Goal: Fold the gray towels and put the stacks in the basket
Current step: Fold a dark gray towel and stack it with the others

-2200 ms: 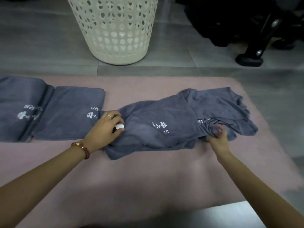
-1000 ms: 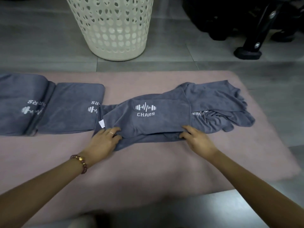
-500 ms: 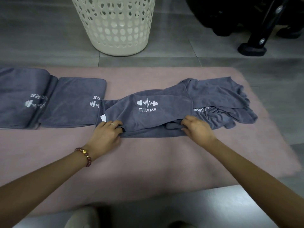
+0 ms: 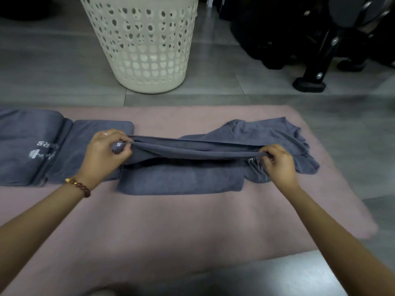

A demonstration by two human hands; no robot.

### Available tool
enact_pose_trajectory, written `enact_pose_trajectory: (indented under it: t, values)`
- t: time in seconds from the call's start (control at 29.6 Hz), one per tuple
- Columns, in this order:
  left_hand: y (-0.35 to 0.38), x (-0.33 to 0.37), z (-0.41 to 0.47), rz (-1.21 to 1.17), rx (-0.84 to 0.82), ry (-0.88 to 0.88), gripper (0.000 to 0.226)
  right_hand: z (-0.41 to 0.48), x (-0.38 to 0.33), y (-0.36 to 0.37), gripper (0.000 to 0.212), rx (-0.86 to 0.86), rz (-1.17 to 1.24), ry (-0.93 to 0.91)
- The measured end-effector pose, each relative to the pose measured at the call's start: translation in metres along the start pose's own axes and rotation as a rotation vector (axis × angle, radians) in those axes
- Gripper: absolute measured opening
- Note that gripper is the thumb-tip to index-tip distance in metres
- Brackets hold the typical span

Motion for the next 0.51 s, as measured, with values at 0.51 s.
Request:
enact_pose_trajectory:
  t: [0.51]
  values:
    - [-0.022, 0.029, 0.053, -0.401, -0.257, -0.073, 0.029, 0.049, 0.027, -0.018, 0.016, 0.116, 0.342, 0.341]
Point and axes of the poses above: each hand's wrist, its own z-axis towards the middle knuckle, its own y-axis out of the palm, x = y × z, the point moved 1 cm from there along z, towards the middle knuckle, and after that the axes turned 2 degrees about -y, right-handed, at the moved point
